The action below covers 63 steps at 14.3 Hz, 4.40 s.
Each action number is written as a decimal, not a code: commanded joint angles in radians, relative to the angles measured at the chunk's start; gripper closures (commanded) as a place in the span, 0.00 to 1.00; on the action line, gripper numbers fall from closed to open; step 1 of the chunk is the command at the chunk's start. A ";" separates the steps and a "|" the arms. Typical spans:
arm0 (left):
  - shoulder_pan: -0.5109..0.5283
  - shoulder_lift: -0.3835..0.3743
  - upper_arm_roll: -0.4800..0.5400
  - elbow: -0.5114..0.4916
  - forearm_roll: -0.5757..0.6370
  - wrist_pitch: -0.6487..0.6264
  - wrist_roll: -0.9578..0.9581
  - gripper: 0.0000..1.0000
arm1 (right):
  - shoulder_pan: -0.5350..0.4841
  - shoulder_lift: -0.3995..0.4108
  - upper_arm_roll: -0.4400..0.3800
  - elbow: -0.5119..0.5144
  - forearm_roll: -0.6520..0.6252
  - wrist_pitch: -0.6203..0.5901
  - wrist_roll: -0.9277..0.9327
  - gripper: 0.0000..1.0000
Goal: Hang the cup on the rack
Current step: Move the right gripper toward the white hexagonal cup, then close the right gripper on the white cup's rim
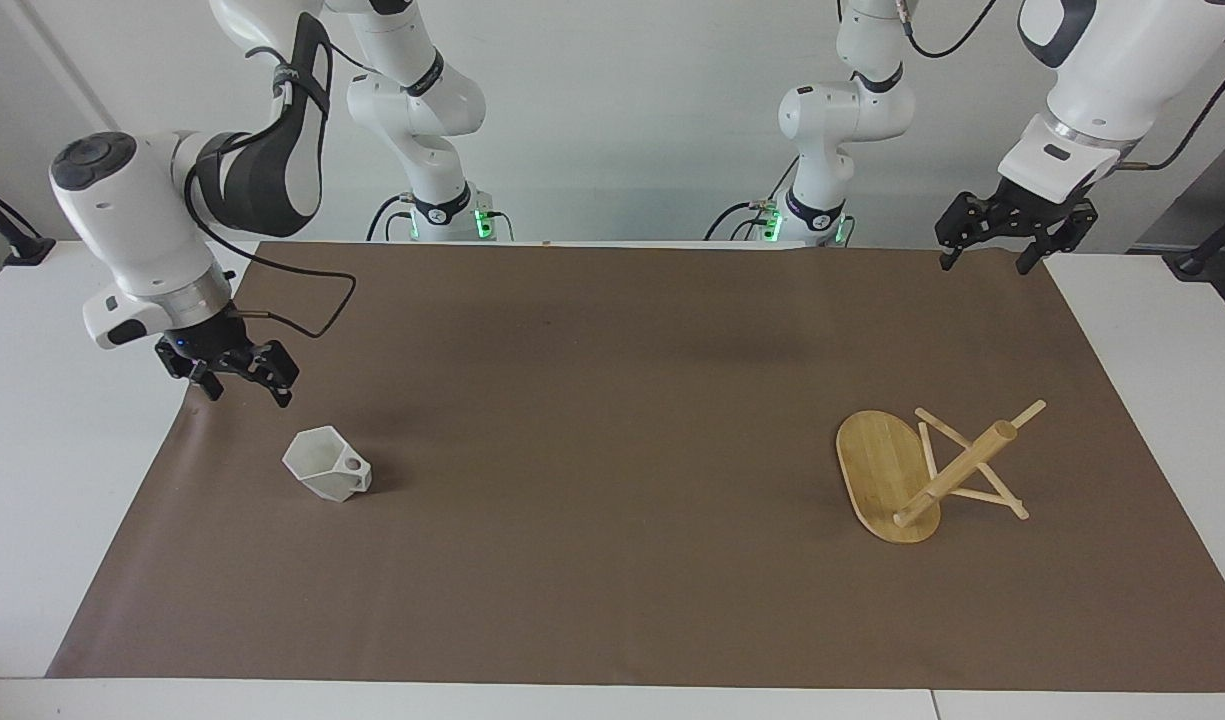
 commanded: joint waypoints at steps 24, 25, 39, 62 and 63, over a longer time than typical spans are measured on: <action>-0.003 -0.017 0.001 -0.015 0.021 -0.009 0.004 0.00 | 0.008 0.114 0.006 -0.090 0.022 0.274 0.072 0.12; -0.003 -0.017 0.001 -0.015 0.021 -0.009 0.004 0.00 | 0.008 0.120 0.006 -0.090 0.022 0.277 0.072 0.12; -0.003 -0.017 0.001 -0.013 0.021 -0.009 0.004 0.00 | 0.009 0.134 0.017 -0.089 0.022 0.282 0.074 0.35; -0.003 -0.017 0.001 -0.015 0.021 -0.009 0.004 0.00 | 0.012 0.134 0.027 -0.087 0.024 0.274 0.072 0.82; -0.003 -0.017 0.001 -0.015 0.021 -0.009 0.004 0.00 | 0.012 0.134 0.027 -0.087 0.022 0.274 0.072 0.82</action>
